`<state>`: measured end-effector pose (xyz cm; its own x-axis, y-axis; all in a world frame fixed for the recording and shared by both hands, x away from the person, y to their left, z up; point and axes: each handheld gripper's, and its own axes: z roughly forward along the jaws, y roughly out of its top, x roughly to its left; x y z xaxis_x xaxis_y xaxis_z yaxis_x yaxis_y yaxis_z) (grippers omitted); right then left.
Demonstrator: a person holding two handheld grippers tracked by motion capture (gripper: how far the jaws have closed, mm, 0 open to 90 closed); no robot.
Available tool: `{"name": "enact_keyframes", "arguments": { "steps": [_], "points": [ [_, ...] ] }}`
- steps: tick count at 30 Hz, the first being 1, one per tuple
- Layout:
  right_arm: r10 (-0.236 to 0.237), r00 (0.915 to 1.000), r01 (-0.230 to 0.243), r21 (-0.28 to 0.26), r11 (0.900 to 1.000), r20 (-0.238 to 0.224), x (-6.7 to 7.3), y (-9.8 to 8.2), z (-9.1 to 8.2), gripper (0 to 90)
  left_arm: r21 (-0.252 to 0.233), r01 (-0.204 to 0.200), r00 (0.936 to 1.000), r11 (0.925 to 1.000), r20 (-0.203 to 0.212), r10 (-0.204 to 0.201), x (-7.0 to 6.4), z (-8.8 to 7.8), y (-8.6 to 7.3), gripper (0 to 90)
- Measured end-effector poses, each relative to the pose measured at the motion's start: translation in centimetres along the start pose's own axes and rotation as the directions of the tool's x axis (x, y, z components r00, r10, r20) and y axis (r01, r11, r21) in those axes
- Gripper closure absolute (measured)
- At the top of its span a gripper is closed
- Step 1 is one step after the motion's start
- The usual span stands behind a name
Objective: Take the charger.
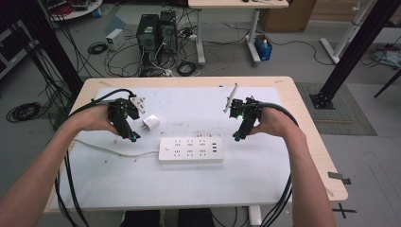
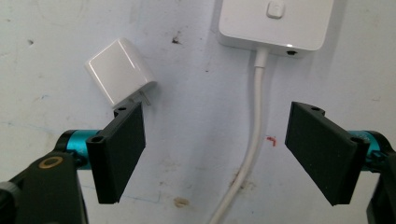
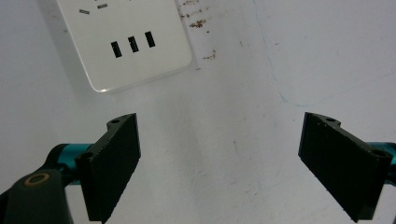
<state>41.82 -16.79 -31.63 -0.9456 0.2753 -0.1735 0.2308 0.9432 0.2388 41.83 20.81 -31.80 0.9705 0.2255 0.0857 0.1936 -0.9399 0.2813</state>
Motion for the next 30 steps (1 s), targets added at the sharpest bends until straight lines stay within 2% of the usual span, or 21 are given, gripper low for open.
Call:
{"name": "enact_keyframes", "arguments": {
  "steps": [2, 9, 14, 17, 19, 20, 21, 22, 23, 24, 26, 27, 30],
  "points": [
    [-0.001, 1.0, 0.001, 0.002, 1.0, 0.0, 0.1, 0.0, 0.0, 12.3, -0.002, 0.016, 0.9997, 0.9999, -0.018, -0.016, 0.1, 0.0, -0.1, 20.2],
    [0.011, 0.9999, -0.011, 0.015, 1.0, 0.005, 0.1, 0.0, 0.0, 12.2, -0.017, 0.018, 0.9997, 0.9997, -0.015, -0.018, 0.3, 0.4, -0.2, 20.2],
    [0.02, 0.9998, -0.02, -0.008, 1.0, 0.0, 0.2, 0.0, -0.3, 12.2, -0.055, 0.061, 0.9978, 0.9966, -0.023, -0.062, 0.9, 0.8, -0.6, 20.2],
    [0.026, 0.9997, -0.026, -0.008, 1.0, 0.004, 0.4, 0.0, -0.4, 12.2, -0.081, 0.116, 0.9919, 0.9899, -0.042, -0.12, 1.3, 1.3, -1.0, 20.2],
    [0.022, 0.9997, -0.022, -0.012, 1.0, 0.01, 0.3, -0.1, -0.4, 12.2, -0.102, 0.157, 0.9852, 0.9822, -0.053, -0.163, 1.6, 1.6, -1.3, 20.2],
    [0.036, 0.9993, -0.036, -0.006, 0.999, 0.011, 0.4, -0.1, -0.5, 12.2, -0.14, 0.2, 0.9757, 0.9698, -0.062, -0.21, 1.9, 2.1, -1.7, 20.2],
    [0.036, 0.9993, -0.036, -0.006, 0.999, 0.011, 0.4, -0.1, -0.5, 12.2, -0.14, 0.2, 0.9757, 0.9698, -0.062, -0.21, 1.9, 2.1, -1.7, 20.2],
    [0.033, 0.9994, -0.033, -0.004, 0.999, 0.011, 0.4, -0.2, -0.5, 12.2, -0.156, 0.224, 0.9696, 0.9619, -0.063, -0.236, 2.1, 2.2, -1.8, 20.2],
    [0.036, 0.9992, -0.036, -0.006, 0.999, 0.016, 0.5, -0.2, -0.5, 12.3, -0.189, 0.274, 0.9542, 0.943, -0.07, -0.291, 2.4, 2.7, -2.2, 20.2],
    [0.036, 0.9992, -0.036, -0.006, 0.999, 0.016, 0.5, -0.2, -0.5, 12.3, -0.189, 0.274, 0.9542, 0.943, -0.07, -0.291, 2.4, 2.7, -2.2, 20.2],
    [0.045, 0.9987, -0.044, -0.012, 0.999, 0.026, 0.5, -0.2, -0.6, 12.2, -0.217, 0.318, 0.9377, 0.9232, -0.073, -0.34, 2.7, 3.3, -2.4, 20.2],
    [0.045, 0.9987, -0.044, -0.012, 0.999, 0.026, 0.5, -0.2, -0.6, 12.2, -0.23, 0.342, 0.9272, 0.9109, -0.074, -0.367, 2.8, 3.7, -2.5, 20.2],
    [0.062, 0.9977, -0.061, -0.012, 0.998, 0.027, 0.5, -0.3, -0.6, 12.2, -0.251, 0.385, 0.9051, 0.8883, -0.086, -0.416, 3.1, 4.6, -2.6, 20.2]
  ]
}}
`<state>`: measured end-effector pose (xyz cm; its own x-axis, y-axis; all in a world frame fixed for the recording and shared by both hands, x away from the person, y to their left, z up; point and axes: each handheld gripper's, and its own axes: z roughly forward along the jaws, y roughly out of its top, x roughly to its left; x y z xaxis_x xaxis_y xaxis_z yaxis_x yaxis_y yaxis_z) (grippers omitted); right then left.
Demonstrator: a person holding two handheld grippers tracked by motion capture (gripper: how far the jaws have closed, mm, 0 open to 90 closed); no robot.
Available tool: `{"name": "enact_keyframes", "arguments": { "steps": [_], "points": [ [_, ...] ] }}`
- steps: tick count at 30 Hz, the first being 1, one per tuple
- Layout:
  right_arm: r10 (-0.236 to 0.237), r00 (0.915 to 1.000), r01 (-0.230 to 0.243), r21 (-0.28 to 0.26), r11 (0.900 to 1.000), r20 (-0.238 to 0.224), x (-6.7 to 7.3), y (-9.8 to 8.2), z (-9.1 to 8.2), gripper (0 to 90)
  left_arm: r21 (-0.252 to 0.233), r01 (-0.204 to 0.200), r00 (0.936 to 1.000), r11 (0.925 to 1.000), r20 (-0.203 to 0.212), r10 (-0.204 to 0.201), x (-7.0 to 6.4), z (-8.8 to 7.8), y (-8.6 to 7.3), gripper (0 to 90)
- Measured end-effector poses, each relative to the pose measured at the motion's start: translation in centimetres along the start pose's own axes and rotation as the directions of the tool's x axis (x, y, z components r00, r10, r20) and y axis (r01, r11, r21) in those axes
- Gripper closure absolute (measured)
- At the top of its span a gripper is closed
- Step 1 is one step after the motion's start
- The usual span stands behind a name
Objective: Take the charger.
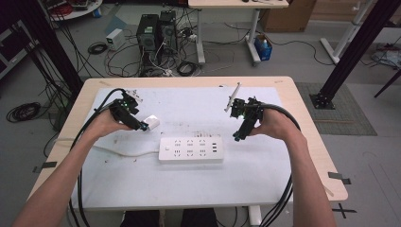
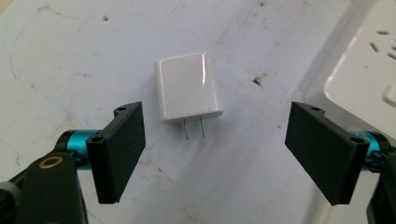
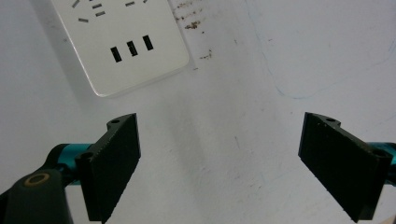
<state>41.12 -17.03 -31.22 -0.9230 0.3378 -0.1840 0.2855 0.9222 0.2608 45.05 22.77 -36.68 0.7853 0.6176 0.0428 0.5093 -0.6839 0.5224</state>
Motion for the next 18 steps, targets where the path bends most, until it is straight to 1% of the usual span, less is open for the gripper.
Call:
{"name": "enact_keyframes", "arguments": {
  "steps": [2, 4, 5, 6, 8, 10, 14, 17, 18],
  "points": [
    [0.009, 1.0, -0.009, -0.004, 1.0, 0.0, 0.0, -0.1, 0.0, 12.2, -0.015, 0.022, 0.9995, 0.9996, -0.022, -0.022, 0.0, 0.5, -0.1, 20.2],
    [0.015, 0.9999, -0.015, -0.008, 1.0, 0.003, 0.2, -0.2, -0.1, 12.2, -0.029, 0.047, 0.9984, 0.9985, -0.029, -0.048, 0.0, 1.1, -0.1, 20.2],
    [0.018, 0.9998, -0.018, -0.007, 1.0, 0.005, 0.2, -0.2, -0.1, 12.2, -0.041, 0.065, 0.997, 0.997, -0.039, -0.067, 0.0, 1.5, -0.2, 20.2],
    [0.018, 0.9998, -0.018, -0.007, 1.0, 0.005, 0.2, -0.2, -0.1, 12.2, -0.041, 0.065, 0.997, 0.997, -0.039, -0.067, 0.0, 1.5, -0.2, 20.2],
    [0.019, 0.9998, -0.019, -0.003, 1.0, 0.01, 0.3, -0.3, -0.2, 12.2, -0.052, 0.085, 0.995, 0.995, -0.047, -0.087, 0.1, 1.9, -0.2, 20.2],
    [0.02, 0.9997, -0.019, -0.008, 1.0, 0.011, 0.4, -0.4, -0.2, 12.2, -0.062, 0.104, 0.9928, 0.9927, -0.054, -0.107, 0.1, 2.4, -0.3, 20.2],
    [0.027, 0.9995, -0.026, -0.016, 1.0, 0.017, 0.4, -0.5, -0.4, 12.2, -0.088, 0.15, 0.9851, 0.9847, -0.071, -0.157, 0.2, 3.3, -0.6, 20.3],
    [0.027, 0.9995, -0.027, -0.011, 1.0, 0.014, 0.5, -0.6, -0.3, 12.2, -0.091, 0.163, 0.983, 0.9825, -0.071, -0.169, 0.3, 3.9, -0.7, 20.2],
    [0.027, 0.9995, -0.027, -0.015, 1.0, 0.013, 0.6, -0.6, -0.2, 12.2, -0.099, 0.171, 0.9815, 0.9803, -0.07, -0.178, 0.3, 4.1, -0.8, 20.3]
  ]
}}
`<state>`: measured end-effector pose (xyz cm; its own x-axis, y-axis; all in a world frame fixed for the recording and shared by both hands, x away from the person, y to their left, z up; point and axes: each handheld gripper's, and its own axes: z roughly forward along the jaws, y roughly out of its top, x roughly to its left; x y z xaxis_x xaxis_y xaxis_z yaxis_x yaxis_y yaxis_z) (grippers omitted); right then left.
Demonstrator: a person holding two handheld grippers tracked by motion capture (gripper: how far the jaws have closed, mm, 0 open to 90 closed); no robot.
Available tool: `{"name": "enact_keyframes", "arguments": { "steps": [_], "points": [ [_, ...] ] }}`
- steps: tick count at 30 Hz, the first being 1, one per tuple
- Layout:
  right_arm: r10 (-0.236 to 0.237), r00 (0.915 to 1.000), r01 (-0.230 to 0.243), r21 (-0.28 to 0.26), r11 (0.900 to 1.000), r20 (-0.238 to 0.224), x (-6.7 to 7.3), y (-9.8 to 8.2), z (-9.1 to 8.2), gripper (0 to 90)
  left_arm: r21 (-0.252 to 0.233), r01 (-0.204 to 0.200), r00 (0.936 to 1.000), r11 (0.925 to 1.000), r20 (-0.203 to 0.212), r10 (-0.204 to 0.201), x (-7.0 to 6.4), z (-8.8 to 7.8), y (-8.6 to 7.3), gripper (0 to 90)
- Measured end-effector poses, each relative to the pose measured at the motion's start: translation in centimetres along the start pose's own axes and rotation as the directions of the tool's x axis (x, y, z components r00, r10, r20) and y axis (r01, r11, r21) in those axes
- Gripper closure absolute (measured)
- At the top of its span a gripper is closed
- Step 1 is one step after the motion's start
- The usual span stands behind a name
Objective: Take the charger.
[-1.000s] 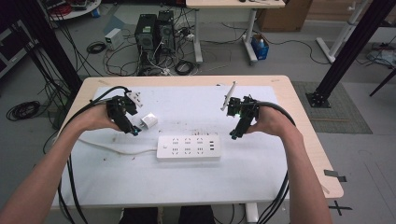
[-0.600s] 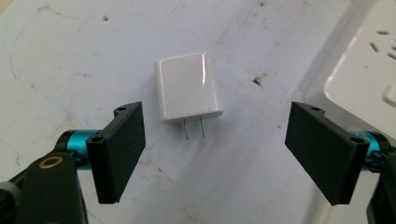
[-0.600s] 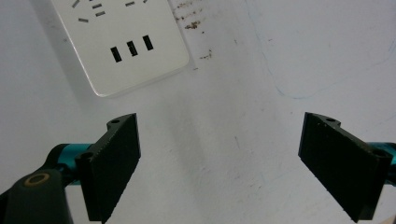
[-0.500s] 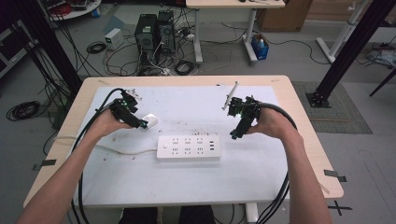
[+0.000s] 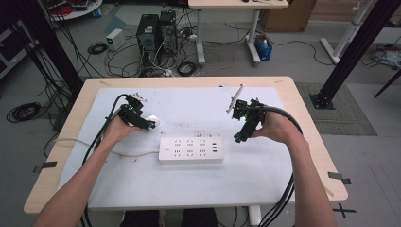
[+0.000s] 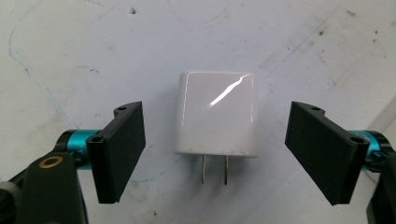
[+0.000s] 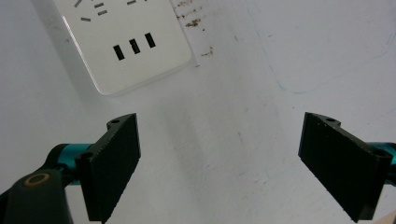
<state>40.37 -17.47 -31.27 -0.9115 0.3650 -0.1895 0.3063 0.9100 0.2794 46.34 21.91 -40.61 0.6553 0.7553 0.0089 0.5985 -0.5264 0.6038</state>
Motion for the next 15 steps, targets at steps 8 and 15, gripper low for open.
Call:
{"name": "enact_keyframes", "arguments": {
  "steps": [8, 15],
  "points": [
    [0.004, 1.0, -0.004, -0.001, 1.0, 0.003, 0.0, -0.1, 0.3, 12.2, 0.011, 0.001, 1.0, 0.9999, -0.006, -0.001, -0.1, 0.8, -0.1, 20.2],
    [0.006, 1.0, -0.005, -0.006, 1.0, 0.005, 0.0, 0.1, 0.5, 12.2, 0.032, 0.005, 0.9998, 0.9995, -0.019, -0.005, 0.0, 1.4, -0.3, 20.2]
  ]
}}
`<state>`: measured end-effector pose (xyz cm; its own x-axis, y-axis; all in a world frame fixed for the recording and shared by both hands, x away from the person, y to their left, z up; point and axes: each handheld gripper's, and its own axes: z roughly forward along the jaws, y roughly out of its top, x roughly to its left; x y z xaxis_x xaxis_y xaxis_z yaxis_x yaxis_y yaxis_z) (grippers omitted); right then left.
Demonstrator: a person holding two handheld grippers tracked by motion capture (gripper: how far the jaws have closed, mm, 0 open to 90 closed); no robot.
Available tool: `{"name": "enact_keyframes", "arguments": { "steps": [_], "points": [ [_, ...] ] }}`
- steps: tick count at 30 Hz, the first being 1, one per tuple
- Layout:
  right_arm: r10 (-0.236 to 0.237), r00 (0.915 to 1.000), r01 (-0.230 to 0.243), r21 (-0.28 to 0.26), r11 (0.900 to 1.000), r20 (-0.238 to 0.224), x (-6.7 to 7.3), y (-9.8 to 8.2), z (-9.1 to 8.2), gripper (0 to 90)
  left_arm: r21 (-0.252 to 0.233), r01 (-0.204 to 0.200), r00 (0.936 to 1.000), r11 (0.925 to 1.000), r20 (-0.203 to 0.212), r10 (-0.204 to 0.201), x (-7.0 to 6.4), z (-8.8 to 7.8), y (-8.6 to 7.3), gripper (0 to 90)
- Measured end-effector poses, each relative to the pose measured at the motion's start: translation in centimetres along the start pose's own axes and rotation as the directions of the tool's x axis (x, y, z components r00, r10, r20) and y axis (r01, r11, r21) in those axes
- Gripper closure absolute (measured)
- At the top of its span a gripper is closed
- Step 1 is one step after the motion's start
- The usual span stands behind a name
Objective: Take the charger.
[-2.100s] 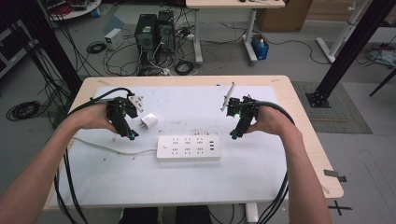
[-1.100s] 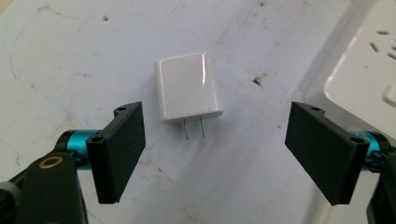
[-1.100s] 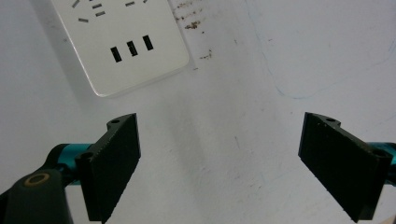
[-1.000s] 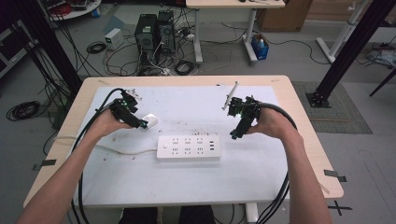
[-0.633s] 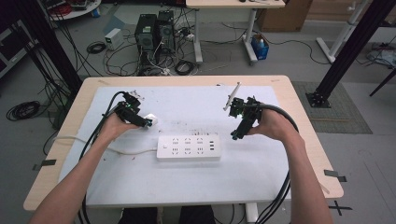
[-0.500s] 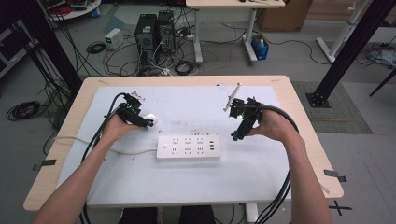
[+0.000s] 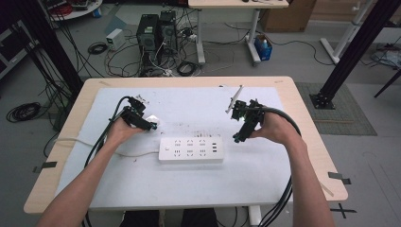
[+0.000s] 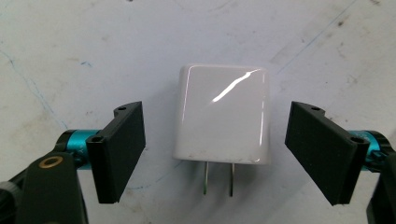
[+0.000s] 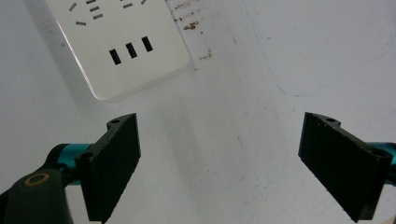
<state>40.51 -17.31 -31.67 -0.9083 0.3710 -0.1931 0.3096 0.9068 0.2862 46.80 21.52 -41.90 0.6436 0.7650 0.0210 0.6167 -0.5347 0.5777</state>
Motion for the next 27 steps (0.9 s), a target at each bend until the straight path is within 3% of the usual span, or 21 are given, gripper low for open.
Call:
{"name": "enact_keyframes", "arguments": {
  "steps": [17, 27],
  "points": [
    [-0.005, 0.9999, 0.005, 0.0, 1.0, 0.011, -0.01, 0.21, 0.18, 12.3, 0.023, 0.005, 1.0, 0.9997, 0.0, -0.005, 0.19, 0.75, -0.22, 20.8],
    [0.005, 0.9999, -0.005, 0.001, 1.0, 0.016, 0.02, 0.08, 0.02, 12.3, 0.023, -0.019, 0.9998, 0.9996, 0.01, 0.019, 0.19, 0.7, -0.22, 31.9]
  ]
}}
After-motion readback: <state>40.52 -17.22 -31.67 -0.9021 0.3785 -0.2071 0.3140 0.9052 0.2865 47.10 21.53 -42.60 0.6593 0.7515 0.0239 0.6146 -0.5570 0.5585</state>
